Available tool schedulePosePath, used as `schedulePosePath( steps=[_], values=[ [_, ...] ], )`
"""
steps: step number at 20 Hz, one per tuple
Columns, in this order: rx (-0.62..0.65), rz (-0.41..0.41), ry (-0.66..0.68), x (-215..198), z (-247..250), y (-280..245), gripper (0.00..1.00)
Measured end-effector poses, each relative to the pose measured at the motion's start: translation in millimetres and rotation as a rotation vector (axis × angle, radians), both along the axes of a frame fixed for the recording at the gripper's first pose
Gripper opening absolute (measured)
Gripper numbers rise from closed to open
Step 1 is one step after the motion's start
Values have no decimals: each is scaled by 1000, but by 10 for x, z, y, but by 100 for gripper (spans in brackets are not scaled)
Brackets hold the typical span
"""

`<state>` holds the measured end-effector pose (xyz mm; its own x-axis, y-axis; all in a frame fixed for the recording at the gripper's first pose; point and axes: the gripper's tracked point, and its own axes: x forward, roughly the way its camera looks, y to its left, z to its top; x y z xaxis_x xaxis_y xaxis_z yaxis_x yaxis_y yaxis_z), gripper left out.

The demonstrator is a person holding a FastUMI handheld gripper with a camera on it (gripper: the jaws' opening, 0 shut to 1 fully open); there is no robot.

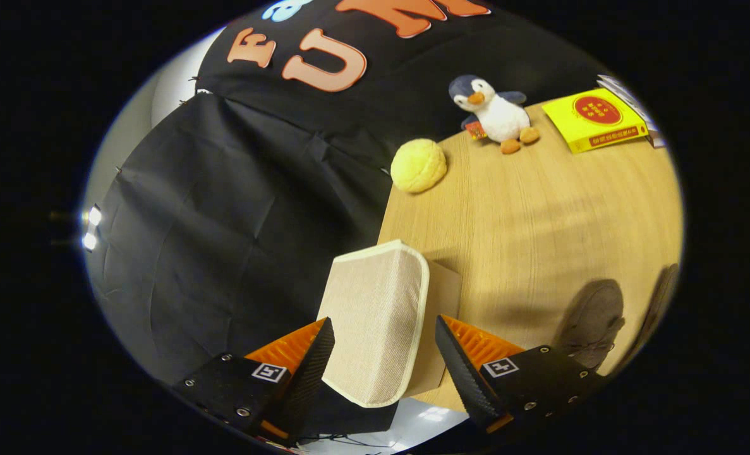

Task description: Open the storage box then place both shoes into the box .Put the left shoe in first, then the right shoe, with the right side of both shoes facing outward in a uniform manner.

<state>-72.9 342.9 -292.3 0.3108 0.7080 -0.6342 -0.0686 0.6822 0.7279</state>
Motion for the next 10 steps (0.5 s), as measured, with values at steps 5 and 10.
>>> schedulePosePath(
  steps=[5,10],
  values=[
    [19,69,98,-213,-352,266,97],
    [39,88,129,-281,-556,473,97]
  ],
)
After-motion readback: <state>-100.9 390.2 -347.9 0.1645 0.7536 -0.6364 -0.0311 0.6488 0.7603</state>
